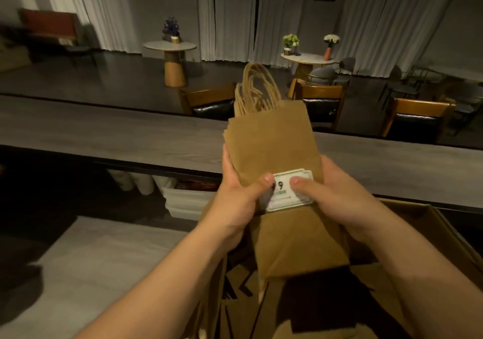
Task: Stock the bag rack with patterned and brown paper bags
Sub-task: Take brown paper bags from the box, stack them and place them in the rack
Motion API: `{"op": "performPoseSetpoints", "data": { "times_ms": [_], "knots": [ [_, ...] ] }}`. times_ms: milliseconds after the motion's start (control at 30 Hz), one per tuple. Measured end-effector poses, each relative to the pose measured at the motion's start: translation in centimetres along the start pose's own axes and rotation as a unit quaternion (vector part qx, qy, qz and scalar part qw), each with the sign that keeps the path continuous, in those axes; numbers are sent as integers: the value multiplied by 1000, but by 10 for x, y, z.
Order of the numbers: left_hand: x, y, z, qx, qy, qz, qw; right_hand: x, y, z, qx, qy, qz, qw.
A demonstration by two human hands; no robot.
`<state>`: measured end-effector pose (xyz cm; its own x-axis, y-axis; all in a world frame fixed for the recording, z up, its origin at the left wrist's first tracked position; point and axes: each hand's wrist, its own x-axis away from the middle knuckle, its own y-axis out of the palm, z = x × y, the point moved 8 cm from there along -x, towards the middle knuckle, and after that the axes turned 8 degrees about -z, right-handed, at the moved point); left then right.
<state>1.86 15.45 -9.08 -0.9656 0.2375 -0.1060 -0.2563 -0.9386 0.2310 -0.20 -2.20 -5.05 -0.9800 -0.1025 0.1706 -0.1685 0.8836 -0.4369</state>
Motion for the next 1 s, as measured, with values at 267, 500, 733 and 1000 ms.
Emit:
{"op": "performPoseSetpoints", "data": {
  "times_ms": [267,500,733,1000],
  "knots": [
    [16,-49,35,222,10,107,969,4,55,-121,178,-128,-44,975],
    [41,-137,35,247,46,214,944,-13,150,-182,298,-196,-86,930],
    [78,-266,5,227,60,339,911,-39,270,-200,458,-229,-120,851],
    [119,-385,-25,77,-5,409,909,-82,389,-172,492,-215,-145,831]
  ]
}}
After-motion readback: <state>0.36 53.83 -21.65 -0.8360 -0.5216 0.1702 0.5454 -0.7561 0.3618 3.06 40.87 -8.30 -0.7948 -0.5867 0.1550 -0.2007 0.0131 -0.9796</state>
